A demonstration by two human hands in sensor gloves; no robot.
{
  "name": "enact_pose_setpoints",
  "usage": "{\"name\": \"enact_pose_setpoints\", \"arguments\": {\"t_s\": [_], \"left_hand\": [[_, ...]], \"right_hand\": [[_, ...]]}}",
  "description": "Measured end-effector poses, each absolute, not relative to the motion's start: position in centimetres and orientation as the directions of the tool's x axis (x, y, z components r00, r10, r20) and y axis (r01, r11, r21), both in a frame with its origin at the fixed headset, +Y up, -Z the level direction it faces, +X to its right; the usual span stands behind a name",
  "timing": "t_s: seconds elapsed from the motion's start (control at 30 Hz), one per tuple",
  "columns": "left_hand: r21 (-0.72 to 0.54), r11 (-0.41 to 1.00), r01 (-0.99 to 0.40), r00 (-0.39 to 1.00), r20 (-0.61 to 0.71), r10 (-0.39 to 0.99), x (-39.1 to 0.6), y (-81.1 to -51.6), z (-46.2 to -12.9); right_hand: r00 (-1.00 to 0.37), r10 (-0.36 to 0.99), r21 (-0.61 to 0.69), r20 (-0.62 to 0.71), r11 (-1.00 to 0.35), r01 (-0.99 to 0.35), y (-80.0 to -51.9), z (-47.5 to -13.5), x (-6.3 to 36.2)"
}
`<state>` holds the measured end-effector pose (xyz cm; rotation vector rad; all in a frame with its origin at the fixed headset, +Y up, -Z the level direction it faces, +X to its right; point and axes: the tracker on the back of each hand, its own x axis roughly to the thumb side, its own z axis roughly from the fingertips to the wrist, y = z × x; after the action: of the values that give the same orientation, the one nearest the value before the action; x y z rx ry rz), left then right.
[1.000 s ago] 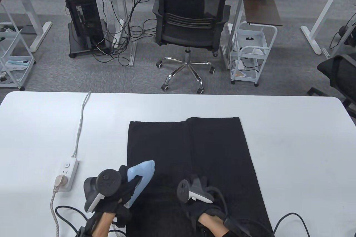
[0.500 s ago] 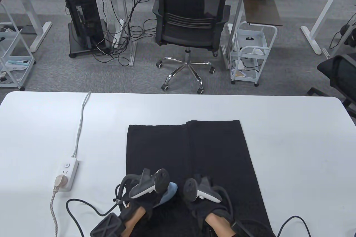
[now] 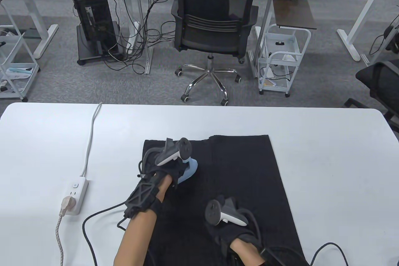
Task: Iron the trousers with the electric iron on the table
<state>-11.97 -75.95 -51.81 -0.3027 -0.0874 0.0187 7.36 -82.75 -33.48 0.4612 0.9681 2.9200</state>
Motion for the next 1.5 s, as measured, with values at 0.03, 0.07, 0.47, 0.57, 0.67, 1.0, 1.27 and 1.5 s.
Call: {"name": "enact_pose_setpoints", "arguments": {"t_s": [0.03, 0.07, 0.47, 0.57, 0.67, 1.0, 1.27, 1.5], "left_hand": [[-0.298, 0.955, -0.007, 0.997, 0.077, 0.031, -12.1, -76.0, -52.6], [-0.300, 0.954, -0.009, 0.997, 0.074, 0.033, -12.2, -76.0, -52.9], [-0.387, 0.921, -0.053, 0.987, 0.122, 0.108, -11.3, -76.1, -49.4], [-0.385, 0.922, -0.044, 0.984, 0.144, 0.107, -11.0, -76.1, -47.4], [-0.384, 0.923, -0.036, 0.980, 0.167, 0.108, -10.5, -76.1, -44.9], [-0.360, 0.933, -0.008, 0.969, 0.227, 0.096, -9.3, -76.1, -36.2], [-0.334, 0.943, -0.001, 0.967, 0.241, 0.086, -9.2, -76.1, -37.4], [-0.323, 0.946, -0.019, 0.984, 0.163, 0.075, -9.1, -75.9, -44.6]], "right_hand": [[-0.956, 0.122, 0.592, 0.268, -0.803, 0.063, -82.7, -33.5, 7.4], [-0.956, 0.122, 0.593, 0.267, -0.803, 0.063, -82.7, -33.5, 7.4], [-0.955, 0.136, 0.617, 0.264, -0.785, 0.059, -82.6, -33.7, 7.5], [-0.954, 0.136, 0.616, 0.266, -0.785, 0.060, -82.6, -33.7, 7.5], [-0.954, 0.138, 0.613, 0.267, -0.788, 0.058, -82.7, -33.7, 7.6], [-0.952, 0.144, 0.612, 0.269, -0.789, 0.054, -82.7, -33.7, 7.7], [-0.952, 0.140, 0.617, 0.271, -0.785, 0.060, -82.7, -33.6, 7.7], [-0.953, 0.142, 0.618, 0.268, -0.784, 0.057, -82.7, -33.6, 7.6]]}}
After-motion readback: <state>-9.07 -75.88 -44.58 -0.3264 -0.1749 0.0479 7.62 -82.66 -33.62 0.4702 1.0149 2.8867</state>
